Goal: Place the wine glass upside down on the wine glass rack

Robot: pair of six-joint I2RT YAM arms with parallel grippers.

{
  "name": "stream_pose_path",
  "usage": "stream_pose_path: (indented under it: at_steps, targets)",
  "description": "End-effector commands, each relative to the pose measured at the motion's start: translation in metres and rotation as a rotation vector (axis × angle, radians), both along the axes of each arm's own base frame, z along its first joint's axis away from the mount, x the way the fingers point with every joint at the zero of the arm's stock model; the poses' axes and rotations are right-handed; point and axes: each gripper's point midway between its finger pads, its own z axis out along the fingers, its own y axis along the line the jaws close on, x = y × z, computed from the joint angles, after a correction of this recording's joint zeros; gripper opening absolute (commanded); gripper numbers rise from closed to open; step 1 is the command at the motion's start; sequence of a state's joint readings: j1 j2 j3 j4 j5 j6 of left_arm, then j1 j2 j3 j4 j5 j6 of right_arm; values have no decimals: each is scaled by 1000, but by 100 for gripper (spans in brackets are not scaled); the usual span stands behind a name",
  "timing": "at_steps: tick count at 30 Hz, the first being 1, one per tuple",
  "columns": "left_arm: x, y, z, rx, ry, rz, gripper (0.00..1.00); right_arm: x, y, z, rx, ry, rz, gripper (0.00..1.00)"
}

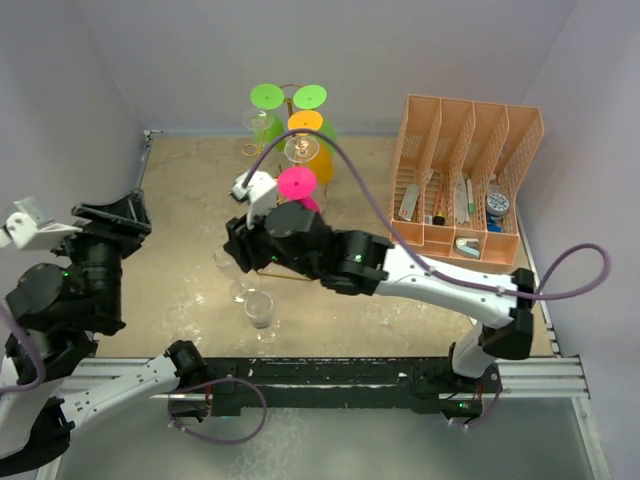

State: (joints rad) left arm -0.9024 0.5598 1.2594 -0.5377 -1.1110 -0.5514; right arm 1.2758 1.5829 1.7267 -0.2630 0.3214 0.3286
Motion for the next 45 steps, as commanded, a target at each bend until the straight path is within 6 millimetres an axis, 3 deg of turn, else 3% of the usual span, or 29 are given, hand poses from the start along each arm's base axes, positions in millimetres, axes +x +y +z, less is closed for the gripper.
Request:
stream_pose_path:
  at_steps: [1,6,12,19,30,33,37,41,45]
  targets:
    - [-11,21,21,-41,-59,42,53,2,16,-17,-81,-4,-37,44]
    - [-15,26,16,-72,-82,46,53,-4,48,-52,-138,15,18,41]
    - [-18,31,13,-94,-90,46,53,6,71,-82,-180,26,-10,41]
    - [-16,25,7,-129,-96,35,53,12,84,-102,-231,31,-29,40]
    - [-15,25,5,-159,-105,39,53,24,83,-131,-314,38,-83,39]
    - [-16,26,4,-164,-106,41,53,25,85,-134,-317,43,-83,36]
    - [-17,29,4,-170,-108,46,52,30,83,-126,-288,37,-124,21]
    - [-17,28,3,-173,-108,47,52,34,77,-106,-215,17,-157,5]
    - [-16,25,5,-170,-109,34,52,33,72,-74,-91,3,-164,0]
